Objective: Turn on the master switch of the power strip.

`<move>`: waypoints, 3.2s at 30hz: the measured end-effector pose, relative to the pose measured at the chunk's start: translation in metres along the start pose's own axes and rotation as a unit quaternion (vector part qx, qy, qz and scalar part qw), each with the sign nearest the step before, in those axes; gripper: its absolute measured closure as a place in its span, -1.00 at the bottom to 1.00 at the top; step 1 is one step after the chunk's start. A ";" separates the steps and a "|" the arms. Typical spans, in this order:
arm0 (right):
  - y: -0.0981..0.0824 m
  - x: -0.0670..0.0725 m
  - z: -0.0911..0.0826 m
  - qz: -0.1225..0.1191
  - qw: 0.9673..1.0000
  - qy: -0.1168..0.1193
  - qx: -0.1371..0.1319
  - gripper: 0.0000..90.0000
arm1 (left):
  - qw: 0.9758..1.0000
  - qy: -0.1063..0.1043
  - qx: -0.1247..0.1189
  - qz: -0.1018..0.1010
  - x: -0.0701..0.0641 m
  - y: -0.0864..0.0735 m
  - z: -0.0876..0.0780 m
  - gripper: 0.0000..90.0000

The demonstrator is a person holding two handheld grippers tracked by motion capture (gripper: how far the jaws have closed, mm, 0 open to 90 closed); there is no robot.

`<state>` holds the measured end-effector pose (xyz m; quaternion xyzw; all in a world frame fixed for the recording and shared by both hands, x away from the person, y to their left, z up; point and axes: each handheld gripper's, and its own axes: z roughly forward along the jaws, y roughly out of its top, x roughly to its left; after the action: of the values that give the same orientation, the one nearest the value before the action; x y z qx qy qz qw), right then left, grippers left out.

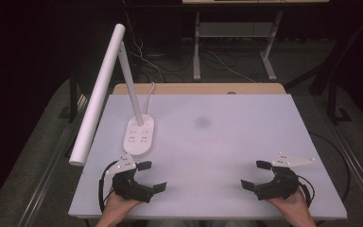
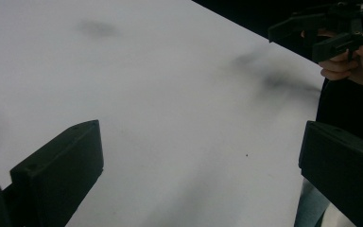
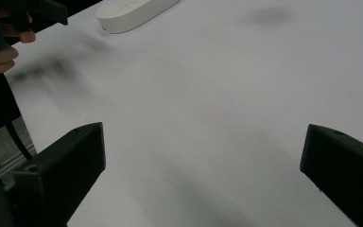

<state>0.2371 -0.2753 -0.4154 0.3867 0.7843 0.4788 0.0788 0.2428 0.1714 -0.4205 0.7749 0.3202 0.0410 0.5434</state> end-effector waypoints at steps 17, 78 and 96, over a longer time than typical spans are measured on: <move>-0.001 0.001 0.001 -0.001 1.000 -0.003 0.005 -1.00 | 1.000 -0.006 0.019 0.007 0.001 0.012 -0.002 -1.00; -0.003 0.000 0.000 -0.001 1.000 -0.009 0.005 -1.00 | 0.997 0.053 0.063 0.002 0.053 0.072 -0.045 -1.00; -0.002 -0.002 -0.002 0.002 1.000 -0.014 0.004 -0.99 | 0.994 0.083 0.073 -0.015 0.082 0.082 -0.053 -1.00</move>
<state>0.2361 -0.2784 -0.4165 0.3948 0.7841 0.4709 0.0872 0.3224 0.2425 -0.3511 0.8016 0.3776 0.0733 0.4577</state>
